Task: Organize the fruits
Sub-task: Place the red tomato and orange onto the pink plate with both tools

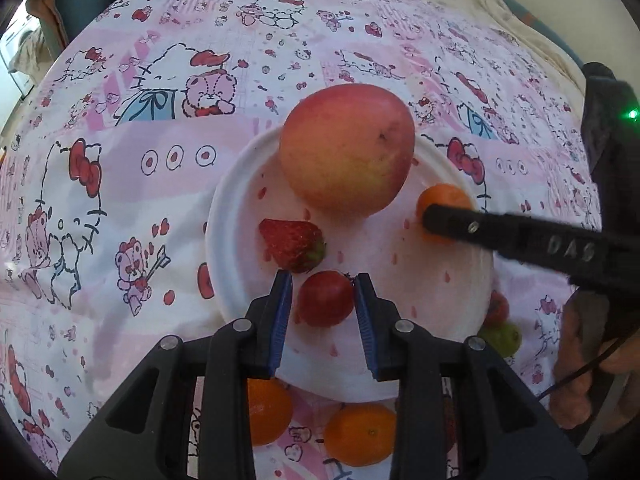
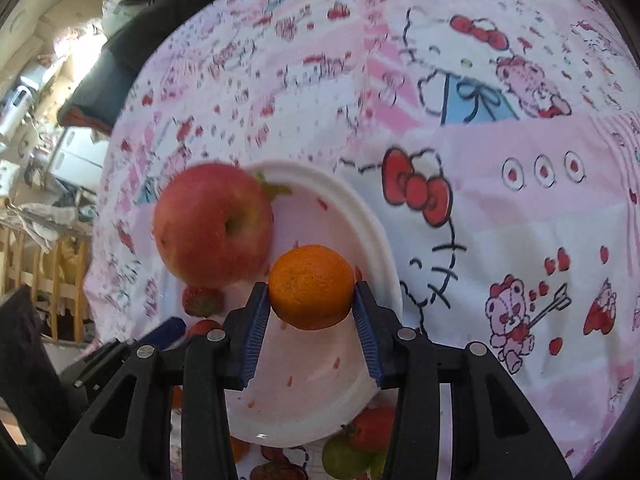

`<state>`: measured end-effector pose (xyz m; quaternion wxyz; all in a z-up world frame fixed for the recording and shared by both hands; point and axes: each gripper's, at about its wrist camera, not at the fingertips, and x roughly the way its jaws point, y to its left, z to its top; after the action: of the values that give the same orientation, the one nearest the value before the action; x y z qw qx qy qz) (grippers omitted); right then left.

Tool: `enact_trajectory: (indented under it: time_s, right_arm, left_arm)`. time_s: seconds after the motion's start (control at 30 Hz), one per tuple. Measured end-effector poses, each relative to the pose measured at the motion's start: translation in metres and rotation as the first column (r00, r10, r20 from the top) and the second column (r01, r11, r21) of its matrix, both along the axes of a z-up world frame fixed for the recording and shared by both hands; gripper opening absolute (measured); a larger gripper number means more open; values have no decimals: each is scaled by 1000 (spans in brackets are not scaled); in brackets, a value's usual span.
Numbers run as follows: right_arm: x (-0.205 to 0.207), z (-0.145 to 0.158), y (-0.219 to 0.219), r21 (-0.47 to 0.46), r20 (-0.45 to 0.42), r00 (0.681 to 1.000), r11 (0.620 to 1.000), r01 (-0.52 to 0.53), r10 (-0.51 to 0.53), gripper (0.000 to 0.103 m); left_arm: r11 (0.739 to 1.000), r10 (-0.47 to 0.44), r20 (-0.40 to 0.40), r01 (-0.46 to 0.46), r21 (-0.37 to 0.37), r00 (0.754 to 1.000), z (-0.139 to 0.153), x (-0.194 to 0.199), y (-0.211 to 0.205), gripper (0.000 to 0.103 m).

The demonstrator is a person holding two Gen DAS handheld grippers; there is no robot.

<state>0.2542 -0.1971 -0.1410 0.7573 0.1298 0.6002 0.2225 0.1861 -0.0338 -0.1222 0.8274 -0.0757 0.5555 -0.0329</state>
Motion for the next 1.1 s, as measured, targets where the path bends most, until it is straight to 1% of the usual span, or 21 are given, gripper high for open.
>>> enact_trajectory:
  time_s: [0.1, 0.27, 0.33, 0.4, 0.47, 0.57, 0.63, 0.7, 0.73, 0.8, 0.83, 1.0, 1.1]
  right_arm:
    - [-3, 1, 3, -16, 3, 1000, 1000, 7, -7, 46]
    - [-1, 0, 0, -6, -5, 1000, 1000, 28, -28, 46]
    - [0, 0, -4, 14, -17, 999, 999, 42, -42, 47]
    - [1, 2, -6, 28, -18, 999, 998, 50, -50, 51]
    - [2, 5, -7, 54, -20, 998, 997, 55, -54, 56]
    - [2, 10, -9, 64, -16, 998, 996, 61, -61, 65]
    - [3, 12, -9, 71, -13, 998, 996, 62, -61, 70]
    - [2, 13, -10, 74, -9, 998, 995, 66, -66, 77]
    - [2, 15, -11, 78, -4, 998, 995, 68, -68, 78]
    - [2, 18, -11, 84, 0, 998, 994, 66, -67, 84]
    - [2, 21, -12, 90, 9, 998, 994, 67, -68, 85]
    - [0, 31, -13, 102, 36, 997, 993, 64, -68, 86]
    - [-2, 36, -15, 103, 45, 996, 992, 72, -77, 86]
  left_arm:
    - [1000, 5, 2, -5, -1, 1000, 1, -2, 0, 28]
    - [1000, -22, -6, 22, 15, 1000, -1, -3, -5, 29]
    - [999, -24, -2, 24, 30, 1000, 0, -3, -7, 32]
    - [999, -29, 8, 29, 29, 1000, 1, -5, -8, 52]
    - [999, -26, 14, 26, 25, 1000, 2, -5, -7, 63]
    - [999, -28, 19, 28, 24, 999, 4, -7, -7, 71]
    - [999, -31, 25, 30, 17, 999, 6, -7, -8, 78]
    - [999, -31, 34, 30, 15, 999, 8, -8, -8, 86]
    - [999, -30, 37, 29, 16, 999, 9, -9, -7, 88]
    - [999, -31, 40, 31, 15, 999, 11, -9, -8, 89]
    - [999, -31, 40, 31, 14, 999, 12, -9, -8, 89]
    - [1000, -27, 53, 26, 9, 998, 19, -11, -6, 89]
    - [1000, -9, 83, 9, 3, 997, 29, -14, -1, 89]
